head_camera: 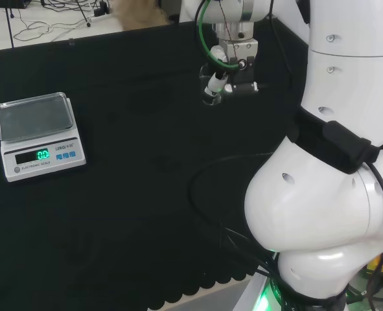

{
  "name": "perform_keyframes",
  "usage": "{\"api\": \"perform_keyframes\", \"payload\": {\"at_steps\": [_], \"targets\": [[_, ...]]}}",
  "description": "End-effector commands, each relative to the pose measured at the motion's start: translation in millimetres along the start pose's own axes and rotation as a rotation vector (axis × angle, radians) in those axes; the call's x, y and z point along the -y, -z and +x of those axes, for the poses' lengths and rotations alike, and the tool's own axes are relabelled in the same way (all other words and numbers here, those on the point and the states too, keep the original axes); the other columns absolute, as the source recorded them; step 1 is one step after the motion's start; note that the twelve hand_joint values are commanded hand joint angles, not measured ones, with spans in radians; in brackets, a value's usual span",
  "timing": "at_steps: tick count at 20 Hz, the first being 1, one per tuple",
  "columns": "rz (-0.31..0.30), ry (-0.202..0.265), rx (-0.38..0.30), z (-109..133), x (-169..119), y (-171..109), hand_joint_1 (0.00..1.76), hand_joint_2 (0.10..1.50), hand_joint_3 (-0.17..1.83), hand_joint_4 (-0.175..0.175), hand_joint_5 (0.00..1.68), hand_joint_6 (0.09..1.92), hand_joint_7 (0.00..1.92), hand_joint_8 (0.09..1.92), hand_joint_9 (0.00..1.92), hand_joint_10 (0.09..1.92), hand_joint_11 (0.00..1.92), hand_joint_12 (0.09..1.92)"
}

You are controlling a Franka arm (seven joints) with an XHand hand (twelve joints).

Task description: Put the beaker on the electronic balance.

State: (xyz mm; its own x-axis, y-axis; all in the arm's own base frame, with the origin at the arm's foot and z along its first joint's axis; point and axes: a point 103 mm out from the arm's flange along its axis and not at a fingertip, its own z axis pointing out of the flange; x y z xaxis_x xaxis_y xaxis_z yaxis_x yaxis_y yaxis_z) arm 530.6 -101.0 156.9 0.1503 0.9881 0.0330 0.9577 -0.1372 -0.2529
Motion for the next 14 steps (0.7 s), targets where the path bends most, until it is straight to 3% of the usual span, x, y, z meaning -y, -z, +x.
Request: {"api": "perform_keyframes", "payload": {"at_steps": [1, 2, 4, 6, 10, 12, 14], "targets": [[-0.001, 0.005, 0.008, 5.4, 0.7, 0.5, 1.20, 1.22, 0.03, -0.175, 0.73, 1.37, 0.77, 1.39, 1.19, 1.17, 1.46, 0.74], [-0.002, 0.006, 0.008, 5.6, 0.9, 0.8, 1.20, 1.22, 0.03, -0.175, 0.73, 1.37, 0.77, 1.39, 1.19, 1.17, 1.46, 0.74], [-0.005, 0.010, 0.008, 5.8, 1.2, 1.6, 1.18, 1.20, 0.03, -0.067, 0.76, 1.31, 0.81, 1.39, 1.20, 1.16, 1.46, 0.74], [-0.002, 0.025, 0.007, 5.0, 0.8, 4.7, 1.18, 1.20, 0.04, -0.022, 0.77, 1.28, 0.83, 1.38, 1.20, 1.16, 1.46, 0.74], [-0.006, 0.067, 0.015, 12.2, -4.0, 16.8, 1.18, 1.19, 0.04, -0.007, 0.78, 1.25, 0.84, 1.37, 1.20, 1.15, 1.46, 0.74], [-0.011, 0.089, 0.028, 29.1, -6.8, 21.3, 1.18, 1.19, 0.05, -0.006, 0.78, 1.25, 0.84, 1.37, 1.20, 1.15, 1.46, 0.74], [-0.017, 0.093, -0.008, 48.5, -6.3, 24.0, 1.18, 1.18, 0.05, -0.006, 0.79, 1.25, 0.84, 1.37, 1.20, 1.15, 1.46, 0.74]]}}
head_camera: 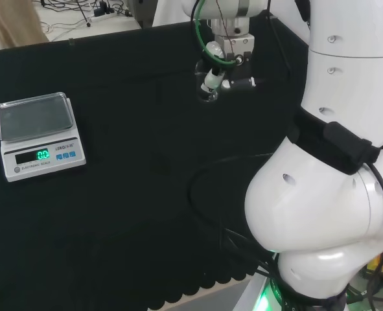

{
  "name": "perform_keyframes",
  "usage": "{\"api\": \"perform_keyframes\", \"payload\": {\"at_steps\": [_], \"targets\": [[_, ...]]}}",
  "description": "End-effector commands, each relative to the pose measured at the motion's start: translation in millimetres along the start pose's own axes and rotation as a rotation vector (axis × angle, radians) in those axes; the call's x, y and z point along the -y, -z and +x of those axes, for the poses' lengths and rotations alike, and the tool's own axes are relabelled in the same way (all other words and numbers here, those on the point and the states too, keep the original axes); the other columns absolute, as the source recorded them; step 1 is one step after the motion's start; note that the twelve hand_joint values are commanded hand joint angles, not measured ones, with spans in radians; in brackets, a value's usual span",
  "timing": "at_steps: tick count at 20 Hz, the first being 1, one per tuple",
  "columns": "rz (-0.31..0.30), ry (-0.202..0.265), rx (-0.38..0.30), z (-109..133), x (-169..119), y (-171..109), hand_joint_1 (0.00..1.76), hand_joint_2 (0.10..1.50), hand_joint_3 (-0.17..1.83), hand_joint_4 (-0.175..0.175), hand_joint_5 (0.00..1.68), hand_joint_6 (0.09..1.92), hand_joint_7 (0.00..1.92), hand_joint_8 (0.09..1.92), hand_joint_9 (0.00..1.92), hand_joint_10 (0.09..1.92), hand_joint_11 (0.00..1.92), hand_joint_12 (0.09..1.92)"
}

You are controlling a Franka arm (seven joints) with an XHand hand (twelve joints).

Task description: Put the beaker on the electronic balance.

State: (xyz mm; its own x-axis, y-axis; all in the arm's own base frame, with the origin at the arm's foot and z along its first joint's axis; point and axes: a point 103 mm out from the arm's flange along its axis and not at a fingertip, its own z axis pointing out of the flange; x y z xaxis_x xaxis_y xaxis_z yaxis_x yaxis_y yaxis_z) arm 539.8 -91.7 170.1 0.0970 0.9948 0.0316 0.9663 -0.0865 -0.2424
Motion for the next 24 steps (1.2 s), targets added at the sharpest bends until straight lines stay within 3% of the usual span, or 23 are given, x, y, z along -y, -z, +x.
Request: {"api": "perform_keyframes", "payload": {"at_steps": [1, 11, 15, 24], "targets": [[-0.004, 0.055, -0.011, 50.7, -4.8, 10.8, 1.18, 1.18, 0.05, -0.006, 0.79, 1.25, 0.84, 1.37, 1.20, 1.15, 1.46, 0.74], [0.015, 0.222, 0.012, 183.7, -24.1, 8.9, 1.18, 1.18, 0.05, -0.003, 0.80, 1.24, 0.84, 1.37, 1.21, 1.15, 1.46, 0.74], [0.016, 0.274, 0.026, 224.8, -30.8, 11.8, 1.19, 0.95, 0.51, -0.002, 0.82, 1.29, 0.87, 1.41, 1.23, 1.14, 1.48, 0.73], [0.022, 0.395, 0.050, 306.6, -38.5, 11.6, 1.19, 0.92, 0.58, -0.001, 0.82, 1.30, 0.87, 1.42, 1.23, 1.15, 1.48, 0.73]]}}
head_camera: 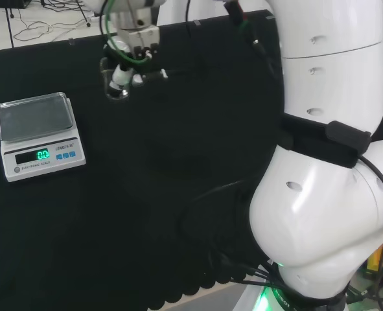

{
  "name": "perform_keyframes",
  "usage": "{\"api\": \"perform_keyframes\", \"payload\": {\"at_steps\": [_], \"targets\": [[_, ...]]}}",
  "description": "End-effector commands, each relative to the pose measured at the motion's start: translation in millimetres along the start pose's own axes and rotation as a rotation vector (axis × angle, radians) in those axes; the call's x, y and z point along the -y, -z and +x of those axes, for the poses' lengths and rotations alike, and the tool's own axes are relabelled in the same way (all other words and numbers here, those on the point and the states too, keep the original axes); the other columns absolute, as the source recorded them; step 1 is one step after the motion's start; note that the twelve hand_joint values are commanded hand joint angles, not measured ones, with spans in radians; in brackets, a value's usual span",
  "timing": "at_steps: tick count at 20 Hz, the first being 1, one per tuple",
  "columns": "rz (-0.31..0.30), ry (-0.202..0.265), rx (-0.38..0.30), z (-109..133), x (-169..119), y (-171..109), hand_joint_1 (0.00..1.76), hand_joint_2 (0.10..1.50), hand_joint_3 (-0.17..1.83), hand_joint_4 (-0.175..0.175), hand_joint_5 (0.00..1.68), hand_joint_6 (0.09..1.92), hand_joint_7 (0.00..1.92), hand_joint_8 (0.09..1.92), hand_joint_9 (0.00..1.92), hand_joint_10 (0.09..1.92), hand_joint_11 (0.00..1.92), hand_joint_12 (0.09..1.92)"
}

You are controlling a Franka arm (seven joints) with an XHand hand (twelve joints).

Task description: Put the beaker on the electronic balance.

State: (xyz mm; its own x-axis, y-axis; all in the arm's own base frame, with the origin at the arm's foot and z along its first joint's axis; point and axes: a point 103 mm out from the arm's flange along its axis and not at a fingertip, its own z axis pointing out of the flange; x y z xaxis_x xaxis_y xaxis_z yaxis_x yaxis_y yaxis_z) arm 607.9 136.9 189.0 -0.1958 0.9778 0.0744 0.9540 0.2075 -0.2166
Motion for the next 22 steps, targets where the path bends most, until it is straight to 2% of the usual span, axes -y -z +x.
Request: {"api": "perform_keyframes", "payload": {"at_steps": [1, 11, 22], "targets": [[0.037, 0.111, 0.020, 76.6, -20.2, -9.0, 1.19, 0.92, 0.58, -0.001, 0.82, 1.30, 0.87, 1.42, 1.23, 1.15, 1.48, 0.73], [0.061, 0.209, 0.038, 142.4, -40.0, -20.5, 1.19, 0.91, 0.59, 0.001, 0.83, 1.29, 0.87, 1.42, 1.24, 1.15, 1.48, 0.73], [0.094, 0.240, 0.033, 167.4, -52.6, -38.3, 1.19, 0.91, 0.60, 0.001, 0.83, 1.29, 0.87, 1.42, 1.24, 1.15, 1.48, 0.73]]}}
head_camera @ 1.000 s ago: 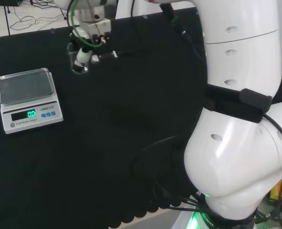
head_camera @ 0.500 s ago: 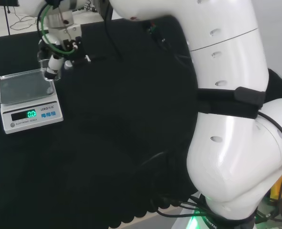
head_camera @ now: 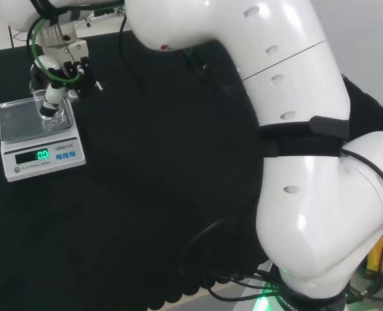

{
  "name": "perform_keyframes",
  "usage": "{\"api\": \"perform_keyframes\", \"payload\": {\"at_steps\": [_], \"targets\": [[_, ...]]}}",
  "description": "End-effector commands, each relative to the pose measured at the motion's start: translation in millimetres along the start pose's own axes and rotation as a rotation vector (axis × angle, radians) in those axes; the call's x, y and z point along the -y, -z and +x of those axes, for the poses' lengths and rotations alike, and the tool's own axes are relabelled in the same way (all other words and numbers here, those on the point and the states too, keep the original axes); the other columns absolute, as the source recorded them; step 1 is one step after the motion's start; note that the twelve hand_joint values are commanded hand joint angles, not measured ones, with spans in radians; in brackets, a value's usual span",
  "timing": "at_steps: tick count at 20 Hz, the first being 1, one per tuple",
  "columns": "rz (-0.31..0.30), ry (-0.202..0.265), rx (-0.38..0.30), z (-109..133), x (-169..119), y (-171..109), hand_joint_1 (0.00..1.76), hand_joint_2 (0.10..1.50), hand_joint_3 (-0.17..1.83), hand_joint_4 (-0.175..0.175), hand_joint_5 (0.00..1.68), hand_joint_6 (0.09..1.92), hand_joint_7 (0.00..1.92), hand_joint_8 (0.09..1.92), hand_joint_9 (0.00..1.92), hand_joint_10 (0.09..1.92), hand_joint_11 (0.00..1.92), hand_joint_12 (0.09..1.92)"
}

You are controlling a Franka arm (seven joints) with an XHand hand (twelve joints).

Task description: Put the beaker on the electronic balance.

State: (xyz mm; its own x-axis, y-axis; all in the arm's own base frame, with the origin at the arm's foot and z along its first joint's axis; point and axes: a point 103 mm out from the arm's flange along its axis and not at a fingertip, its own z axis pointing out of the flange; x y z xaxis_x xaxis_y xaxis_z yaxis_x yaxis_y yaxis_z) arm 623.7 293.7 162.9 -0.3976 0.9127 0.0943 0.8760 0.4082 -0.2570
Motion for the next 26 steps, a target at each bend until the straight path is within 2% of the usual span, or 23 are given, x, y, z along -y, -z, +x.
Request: {"api": "perform_keyframes", "payload": {"at_steps": [1, 4, 6, 7, 9, 11, 13, 15, 18, 20, 26], "targets": [[0.037, 0.034, -0.002, 20.5, -4.5, -12.8, 1.19, 0.91, 0.60, 0.001, 0.83, 1.29, 0.87, 1.42, 1.24, 1.15, 1.48, 0.74], [0.052, 0.045, -0.007, 23.2, -5.0, -15.3, 1.19, 0.91, 0.60, 0.001, 0.83, 1.29, 0.87, 1.42, 1.24, 1.15, 1.49, 0.74], [0.076, 0.053, -0.015, 23.3, -4.6, -15.9, 1.14, 0.93, 0.53, -0.114, 0.84, 1.30, 0.83, 1.44, 1.23, 1.13, 1.52, 0.73], [0.095, 0.055, -0.015, 24.1, -5.6, -16.0, 1.13, 0.86, 0.58, -0.124, 0.74, 1.29, 0.80, 1.42, 1.22, 1.11, 1.50, 0.75], [0.112, 0.064, -0.007, 24.8, -4.9, -14.9, 1.06, 0.65, 0.78, -0.071, 0.42, 1.17, 0.67, 1.29, 1.12, 1.00, 1.25, 0.94], [0.105, 0.068, -0.003, 23.6, -2.3, -12.0, 0.96, 0.54, 0.82, -0.027, 0.18, 0.76, 0.48, 1.14, 0.94, 0.92, 0.92, 1.15], [0.094, 0.059, -0.005, 22.3, -1.2, -7.4, 0.88, 0.53, 0.74, 0.002, 0.10, 0.43, 0.33, 1.04, 0.77, 0.88, 0.66, 1.30], [0.079, 0.051, -0.009, 19.2, 1.7, -2.1, 0.81, 0.55, 0.64, 0.016, 0.09, 0.24, 0.24, 0.96, 0.63, 0.87, 0.45, 1.43], [0.056, 0.045, -0.011, 14.1, 7.1, 7.1, 0.74, 0.58, 0.51, 0.028, 0.06, 0.09, 0.14, 0.90, 0.44, 0.89, 0.23, 1.54], [0.045, 0.039, -0.014, 10.8, 9.7, 14.2, 0.70, 0.59, 0.45, 0.035, 0.05, 0.09, 0.09, 0.88, 0.34, 0.91, 0.14, 1.57], [-0.001, 0.022, -0.011, -1.1, 22.6, 40.0, 0.67, 0.61, 0.38, 0.044, 0.02, 0.09, 0.06, 0.85, 0.28, 0.93, 0.09, 1.60]]}}
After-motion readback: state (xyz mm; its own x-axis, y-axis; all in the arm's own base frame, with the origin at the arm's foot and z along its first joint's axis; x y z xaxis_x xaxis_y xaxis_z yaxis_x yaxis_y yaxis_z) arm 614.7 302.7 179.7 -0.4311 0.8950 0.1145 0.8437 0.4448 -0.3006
